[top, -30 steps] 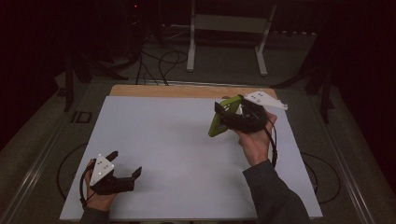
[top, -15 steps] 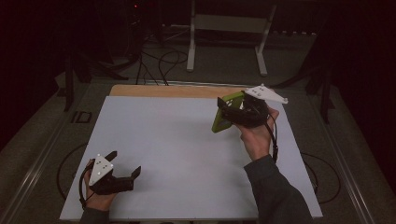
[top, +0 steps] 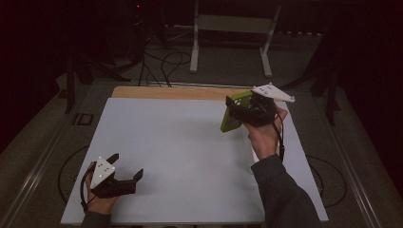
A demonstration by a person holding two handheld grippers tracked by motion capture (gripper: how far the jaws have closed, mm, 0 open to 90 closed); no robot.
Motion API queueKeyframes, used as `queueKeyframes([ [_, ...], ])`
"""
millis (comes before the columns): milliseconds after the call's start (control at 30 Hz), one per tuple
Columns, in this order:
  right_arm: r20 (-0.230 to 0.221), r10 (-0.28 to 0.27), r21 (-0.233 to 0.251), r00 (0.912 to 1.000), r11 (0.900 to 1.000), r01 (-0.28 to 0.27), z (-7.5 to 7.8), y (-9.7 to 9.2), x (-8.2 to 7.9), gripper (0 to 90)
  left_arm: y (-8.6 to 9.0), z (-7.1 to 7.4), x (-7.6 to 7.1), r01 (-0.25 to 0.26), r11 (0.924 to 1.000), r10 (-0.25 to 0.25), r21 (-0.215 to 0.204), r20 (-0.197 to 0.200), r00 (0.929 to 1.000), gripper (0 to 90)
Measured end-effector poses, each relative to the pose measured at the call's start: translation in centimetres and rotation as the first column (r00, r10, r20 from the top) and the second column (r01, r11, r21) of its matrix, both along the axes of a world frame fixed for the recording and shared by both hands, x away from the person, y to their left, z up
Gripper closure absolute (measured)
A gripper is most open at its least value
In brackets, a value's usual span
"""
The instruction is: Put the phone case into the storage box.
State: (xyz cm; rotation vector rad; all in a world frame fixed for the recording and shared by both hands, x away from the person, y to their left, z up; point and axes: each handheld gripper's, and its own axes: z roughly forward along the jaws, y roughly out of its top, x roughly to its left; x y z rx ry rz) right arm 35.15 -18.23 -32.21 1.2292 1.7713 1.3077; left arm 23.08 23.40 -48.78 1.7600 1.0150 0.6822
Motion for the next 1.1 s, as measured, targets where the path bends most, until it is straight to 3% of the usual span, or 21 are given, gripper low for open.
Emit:
queueKeyframes([
  [1100, 0.004, -0.071, -0.014, 0.9975, 0.9974, 0.071, 1.1, -1.5, 1.5, 15.8, 0.0, -0.1, 0.1, 0.002, 1.0, -0.002, 0.003, -0.005, 1.0, 0.0],
])
